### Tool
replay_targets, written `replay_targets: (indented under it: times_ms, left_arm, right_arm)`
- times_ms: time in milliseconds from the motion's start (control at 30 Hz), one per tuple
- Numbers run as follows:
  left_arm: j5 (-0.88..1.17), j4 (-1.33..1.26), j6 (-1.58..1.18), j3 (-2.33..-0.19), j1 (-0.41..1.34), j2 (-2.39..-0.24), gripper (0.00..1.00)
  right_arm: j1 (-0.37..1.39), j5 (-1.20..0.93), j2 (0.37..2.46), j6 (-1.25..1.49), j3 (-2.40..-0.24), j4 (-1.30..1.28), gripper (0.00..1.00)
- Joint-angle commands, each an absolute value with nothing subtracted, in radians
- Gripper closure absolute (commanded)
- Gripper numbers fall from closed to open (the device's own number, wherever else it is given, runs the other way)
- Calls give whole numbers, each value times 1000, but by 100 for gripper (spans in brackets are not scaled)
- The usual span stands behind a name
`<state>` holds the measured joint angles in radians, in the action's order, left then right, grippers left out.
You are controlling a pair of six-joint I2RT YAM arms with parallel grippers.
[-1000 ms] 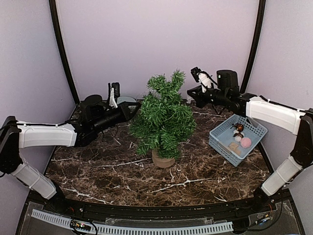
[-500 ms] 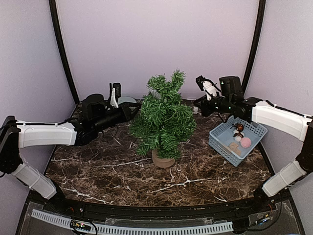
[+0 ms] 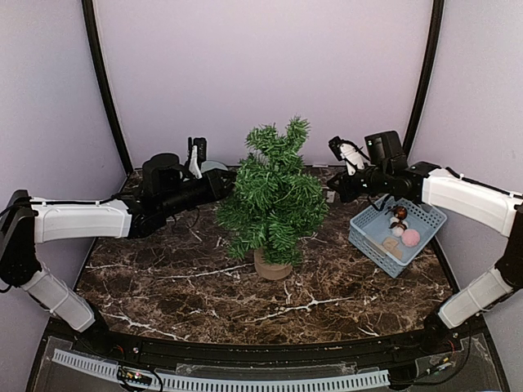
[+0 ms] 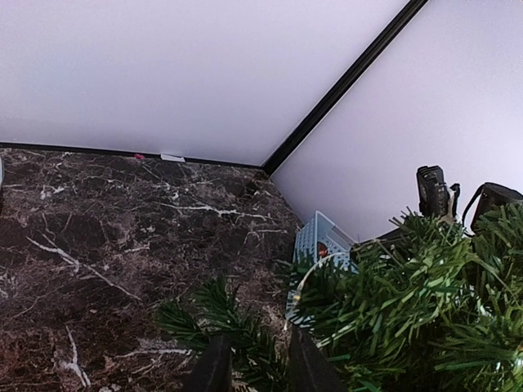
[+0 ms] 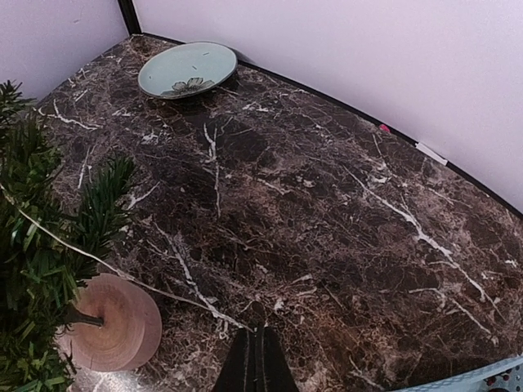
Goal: Decorate the small christmas tree
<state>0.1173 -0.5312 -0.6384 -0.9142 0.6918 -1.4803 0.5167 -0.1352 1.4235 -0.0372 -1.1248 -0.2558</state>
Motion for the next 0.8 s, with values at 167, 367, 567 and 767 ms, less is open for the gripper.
replay_targets:
  times_ms: [167, 367, 567, 767]
  left_arm:
    - [111, -503, -625, -944, 687, -1470, 74]
    - [126, -507, -619, -953, 687, -1483, 73]
    - [130, -511, -615, -952, 687, -1483, 73]
    - [134, -517, -620, -948, 687, -1487, 73]
  right_arm:
    - [518, -275, 1285, 56, -1103, -331, 100]
    - [523, -372, 1241, 113, -1104, -363, 100]
    - [554, -438, 1229, 172, -1129, -402, 100]
    - [584, -526, 1227, 237, -1151, -393, 100]
